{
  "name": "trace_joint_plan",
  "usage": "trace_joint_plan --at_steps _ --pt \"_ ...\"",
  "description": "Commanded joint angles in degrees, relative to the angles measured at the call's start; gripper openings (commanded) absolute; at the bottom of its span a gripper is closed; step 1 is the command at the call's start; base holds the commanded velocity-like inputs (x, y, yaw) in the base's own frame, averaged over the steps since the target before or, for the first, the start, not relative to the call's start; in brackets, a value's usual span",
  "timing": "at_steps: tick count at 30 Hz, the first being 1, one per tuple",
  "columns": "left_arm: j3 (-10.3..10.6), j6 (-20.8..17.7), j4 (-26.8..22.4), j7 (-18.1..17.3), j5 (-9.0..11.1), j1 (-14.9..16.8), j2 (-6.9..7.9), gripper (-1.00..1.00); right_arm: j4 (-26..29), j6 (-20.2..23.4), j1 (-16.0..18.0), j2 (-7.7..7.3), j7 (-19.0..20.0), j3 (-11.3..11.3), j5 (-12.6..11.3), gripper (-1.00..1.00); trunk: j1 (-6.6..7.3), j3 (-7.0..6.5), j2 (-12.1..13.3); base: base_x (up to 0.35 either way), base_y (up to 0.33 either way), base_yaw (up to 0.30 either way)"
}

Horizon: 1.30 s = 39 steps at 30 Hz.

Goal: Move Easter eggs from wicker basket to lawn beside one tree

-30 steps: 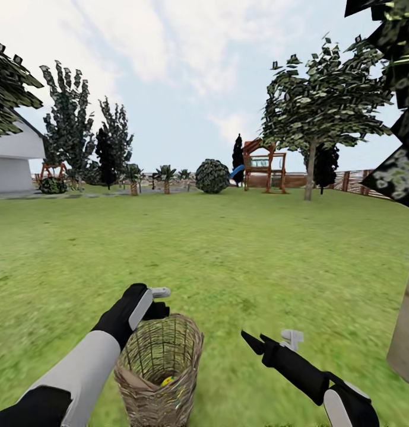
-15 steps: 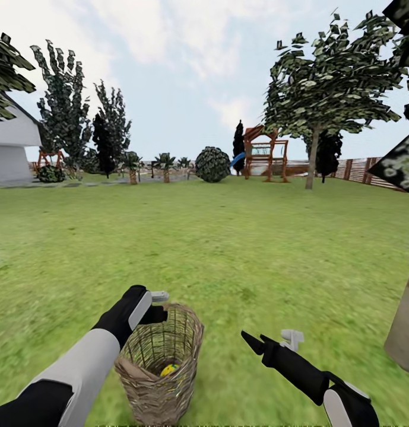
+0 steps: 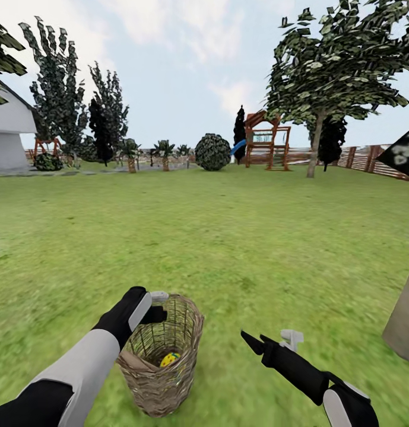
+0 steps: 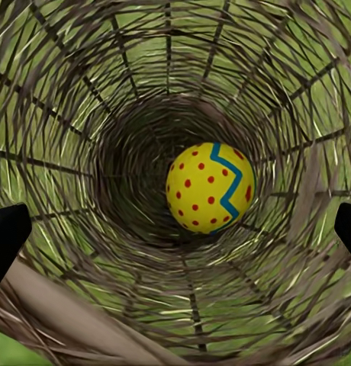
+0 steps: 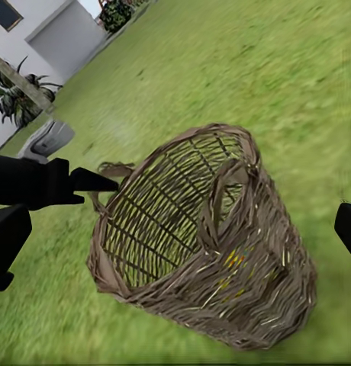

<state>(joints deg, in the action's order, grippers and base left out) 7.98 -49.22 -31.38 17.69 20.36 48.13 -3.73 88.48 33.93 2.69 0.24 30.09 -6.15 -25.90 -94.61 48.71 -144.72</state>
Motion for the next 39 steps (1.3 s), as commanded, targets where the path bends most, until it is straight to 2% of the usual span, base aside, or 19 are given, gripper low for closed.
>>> trace_joint_plan --at_steps 1,13,25,39 --pt "0.27 -0.1 -0.03 0.49 0.59 0.03 0.04 1.0 0.03 0.44 0.04 0.02 0.08 -0.1 -0.36 1.0 -0.01 0.29 -0.05 0.0 0.0 0.0" --pt "0.6 0.08 0.09 0.43 0.55 -0.05 0.04 1.0 0.01 0.44 0.04 0.1 0.06 -0.09 -0.24 1.0 -0.32 2.95 -0.21 0.0 0.0 0.0" --pt "0.68 0.06 0.09 0.33 0.64 -0.06 0.04 1.0 -0.06 0.44 0.04 0.19 0.06 -0.09 -0.2 1.0 -0.32 2.95 -0.21 0.003 0.0 0.0" --pt "0.89 0.01 0.26 0.33 0.4 -0.06 0.04 1.0 -0.03 0.37 0.04 0.07 0.14 -0.04 -0.43 1.0 -0.32 2.95 -0.21 0.153 -0.002 0.0"
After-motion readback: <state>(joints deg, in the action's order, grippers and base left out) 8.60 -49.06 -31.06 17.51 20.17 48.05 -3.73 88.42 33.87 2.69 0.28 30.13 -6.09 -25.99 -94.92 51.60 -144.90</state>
